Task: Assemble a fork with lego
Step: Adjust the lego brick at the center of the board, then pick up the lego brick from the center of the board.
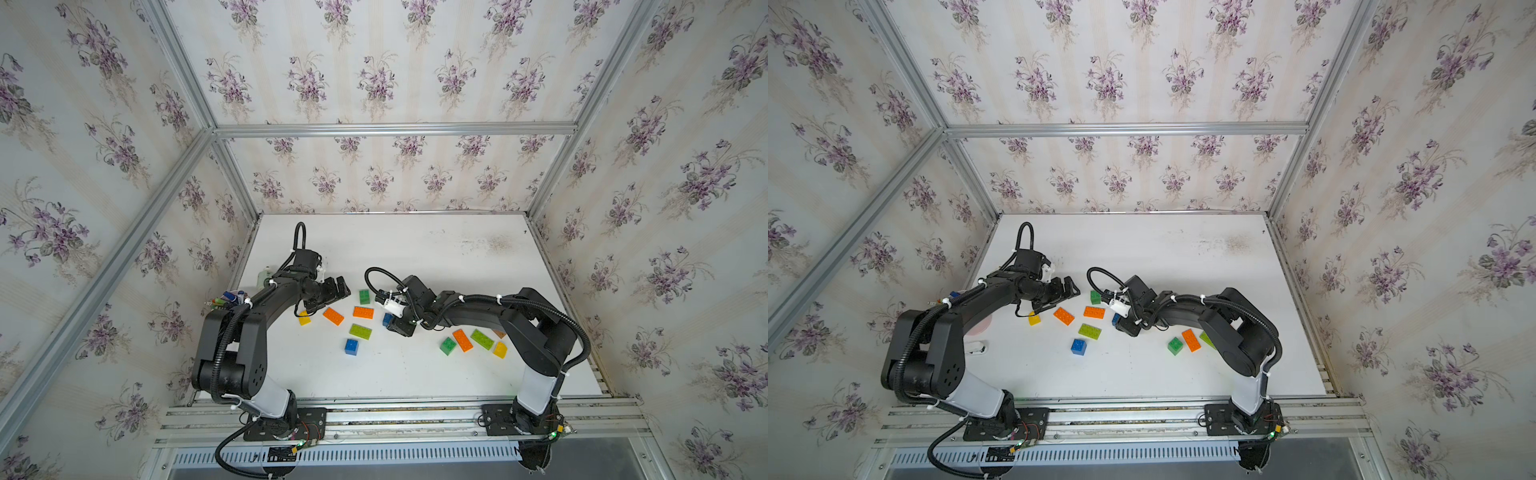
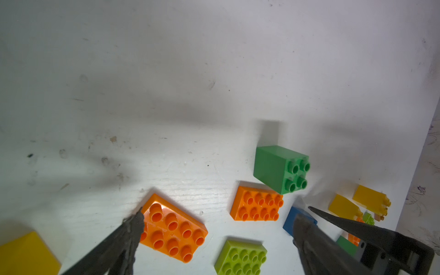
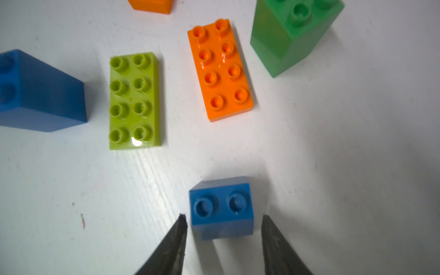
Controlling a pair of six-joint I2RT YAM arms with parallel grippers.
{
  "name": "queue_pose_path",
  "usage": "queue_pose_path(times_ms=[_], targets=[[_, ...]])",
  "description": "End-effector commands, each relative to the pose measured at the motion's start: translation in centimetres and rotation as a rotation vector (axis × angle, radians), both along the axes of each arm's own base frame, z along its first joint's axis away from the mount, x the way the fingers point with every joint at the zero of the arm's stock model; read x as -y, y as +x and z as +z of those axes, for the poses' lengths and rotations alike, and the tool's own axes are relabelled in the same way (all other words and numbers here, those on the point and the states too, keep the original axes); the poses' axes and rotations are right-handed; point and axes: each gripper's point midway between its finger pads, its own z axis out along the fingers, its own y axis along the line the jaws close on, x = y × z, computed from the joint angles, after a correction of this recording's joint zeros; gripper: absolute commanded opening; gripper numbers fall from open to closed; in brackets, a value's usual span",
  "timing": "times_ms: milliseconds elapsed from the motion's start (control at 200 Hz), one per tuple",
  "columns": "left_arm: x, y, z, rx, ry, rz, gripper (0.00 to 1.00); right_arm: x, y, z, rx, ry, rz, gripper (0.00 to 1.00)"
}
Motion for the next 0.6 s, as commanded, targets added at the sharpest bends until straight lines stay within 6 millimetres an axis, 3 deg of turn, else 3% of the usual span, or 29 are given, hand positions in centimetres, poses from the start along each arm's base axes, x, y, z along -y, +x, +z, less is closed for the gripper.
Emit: queue_pose_path(times_ms=[0, 195, 595], targets=[[0.1, -0.3, 0.4, 0.001, -0.025, -0.009, 1.0, -0.8, -0.3, 1.8, 0.004, 0.026, 0.058, 0.52], [-0.4, -0.3, 1.0, 0.013, -0.056, 0.006, 1.0, -2.9, 0.6, 3.6, 0.019, 0.057, 0.122, 0.49], [-1.2, -0.9, 1.0, 0.003, -0.071, 0.023, 1.0, -5.8, 1.5, 1.5, 0.044, 0.03, 0.255, 0.47]])
